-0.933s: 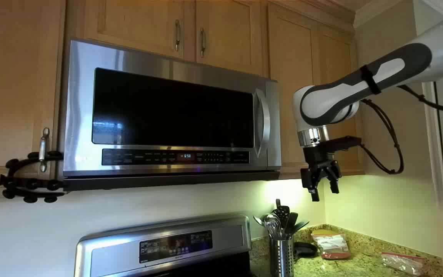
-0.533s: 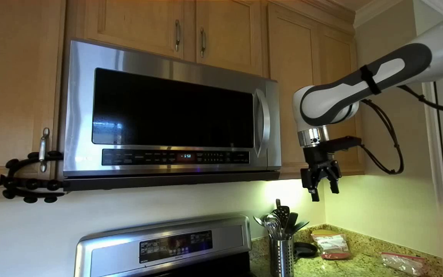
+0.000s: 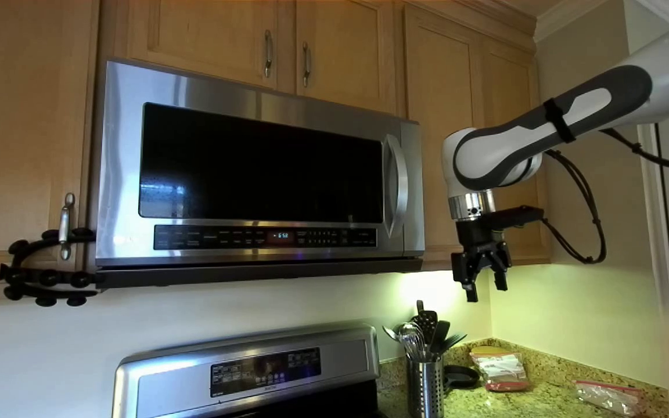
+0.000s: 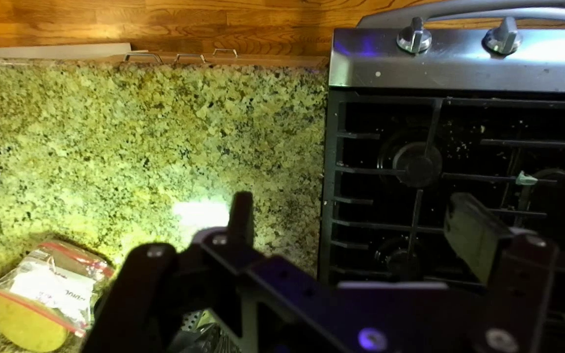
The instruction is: Open the door to the microwave
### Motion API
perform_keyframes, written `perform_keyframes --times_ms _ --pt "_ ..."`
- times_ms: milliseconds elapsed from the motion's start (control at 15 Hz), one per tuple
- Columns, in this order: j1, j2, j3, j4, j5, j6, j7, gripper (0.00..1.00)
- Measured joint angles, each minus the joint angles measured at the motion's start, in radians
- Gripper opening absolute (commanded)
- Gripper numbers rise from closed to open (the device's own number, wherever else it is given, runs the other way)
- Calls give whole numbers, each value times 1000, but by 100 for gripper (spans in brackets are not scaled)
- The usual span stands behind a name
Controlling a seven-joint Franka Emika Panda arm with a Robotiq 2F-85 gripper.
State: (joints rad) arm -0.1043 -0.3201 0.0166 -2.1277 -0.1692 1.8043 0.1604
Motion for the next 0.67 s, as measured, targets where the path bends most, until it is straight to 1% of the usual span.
perform_keyframes --times_ms 333,667 --pt "0 -27 -3 -21 -14 139 -3 100" --pt "1 -83 3 -62 -65 312 -3 100"
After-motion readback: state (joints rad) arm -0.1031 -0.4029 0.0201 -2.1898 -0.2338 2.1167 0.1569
